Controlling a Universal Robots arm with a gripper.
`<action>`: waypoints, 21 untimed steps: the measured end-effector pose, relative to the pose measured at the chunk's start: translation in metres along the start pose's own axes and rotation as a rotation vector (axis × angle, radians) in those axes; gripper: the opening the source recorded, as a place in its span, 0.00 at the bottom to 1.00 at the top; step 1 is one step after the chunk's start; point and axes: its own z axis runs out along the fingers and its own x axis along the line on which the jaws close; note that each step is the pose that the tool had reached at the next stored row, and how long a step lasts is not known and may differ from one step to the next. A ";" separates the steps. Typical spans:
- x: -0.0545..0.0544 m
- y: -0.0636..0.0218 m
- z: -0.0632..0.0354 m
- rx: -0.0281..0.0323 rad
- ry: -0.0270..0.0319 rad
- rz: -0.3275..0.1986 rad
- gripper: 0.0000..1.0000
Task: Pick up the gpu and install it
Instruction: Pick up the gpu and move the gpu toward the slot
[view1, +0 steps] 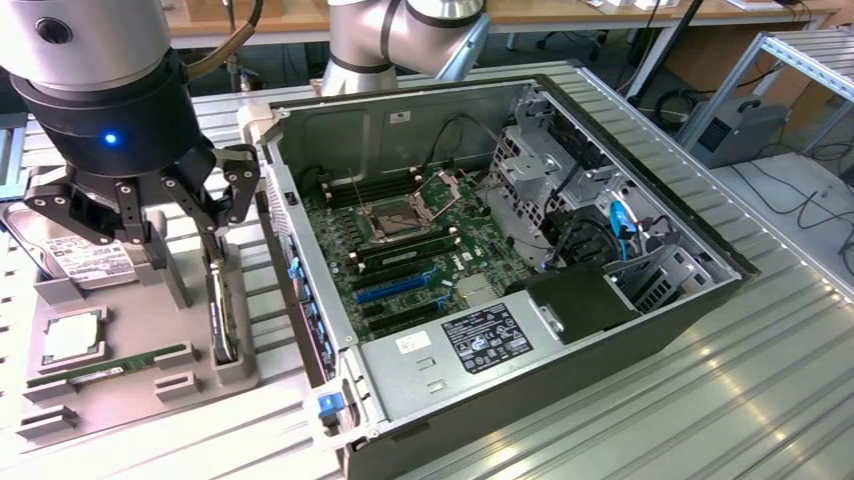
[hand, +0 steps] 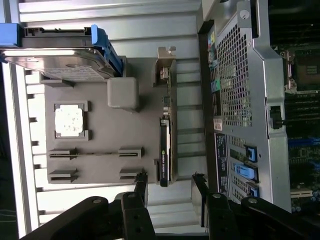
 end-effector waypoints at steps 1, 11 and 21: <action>0.000 0.0002 0.0005 0.0001 0.0001 0.000 0.48; 0.000 0.0022 0.0079 0.0002 0.0002 0.000 0.48; -0.002 0.0030 0.0132 0.0000 0.0001 0.000 0.48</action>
